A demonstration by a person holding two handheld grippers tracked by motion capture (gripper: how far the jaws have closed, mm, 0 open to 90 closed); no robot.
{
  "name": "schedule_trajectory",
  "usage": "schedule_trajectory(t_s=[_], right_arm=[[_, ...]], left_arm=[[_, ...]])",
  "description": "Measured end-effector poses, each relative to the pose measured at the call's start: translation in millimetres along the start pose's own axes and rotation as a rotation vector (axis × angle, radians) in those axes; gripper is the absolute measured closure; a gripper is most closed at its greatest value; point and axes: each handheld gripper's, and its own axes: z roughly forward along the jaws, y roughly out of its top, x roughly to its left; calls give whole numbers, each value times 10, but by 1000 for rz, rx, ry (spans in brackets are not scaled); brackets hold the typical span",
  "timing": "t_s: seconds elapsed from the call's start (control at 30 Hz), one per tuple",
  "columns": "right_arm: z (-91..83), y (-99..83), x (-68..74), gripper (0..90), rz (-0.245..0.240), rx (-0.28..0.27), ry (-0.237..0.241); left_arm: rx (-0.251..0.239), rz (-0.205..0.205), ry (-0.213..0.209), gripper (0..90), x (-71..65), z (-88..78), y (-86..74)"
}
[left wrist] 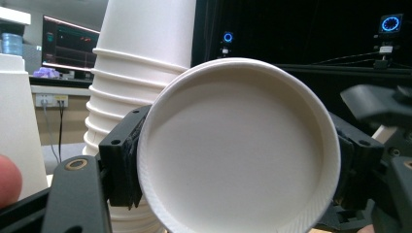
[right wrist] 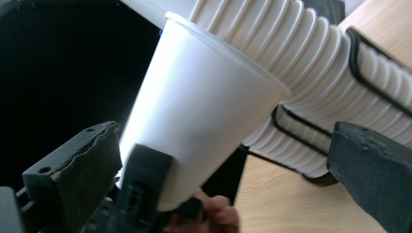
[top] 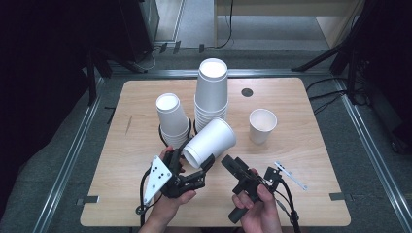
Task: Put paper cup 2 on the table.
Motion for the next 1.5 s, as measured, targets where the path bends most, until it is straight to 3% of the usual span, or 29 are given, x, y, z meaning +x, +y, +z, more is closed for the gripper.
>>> schedule_trajectory(t_s=[0.03, 0.1, 0.2, 0.33, 0.4, 0.57, 1.1, 1.5], right_arm=[[0, 0, 0, 0, 0, 0, 0], [39, 3, 12, 0, 66, 8, 8], [75, -2, 33, 0, 127, 14, 12], [98, -9, 50, 0, 169, 4, 7], [100, -18, 83, 0, 222, -11, 5], [98, -25, 116, 0, 269, -30, 15], [224, 27, 55, 0, 375, -39, 13], [315, 55, 2, 9, 399, -61, -2]], left_arm=[[1, 1, 1, 239, -4, 4, -8], [3, 5, 2, 239, -12, 10, -22], [5, 10, -2, 239, -31, 17, -41], [7, 16, -11, 239, -50, 20, -52], [5, 15, -20, 239, -70, 29, -62], [6, 20, -28, 239, -95, 34, -75], [14, 29, -49, 239, -162, 55, -110], [19, 38, -61, 239, -202, 60, -124]])
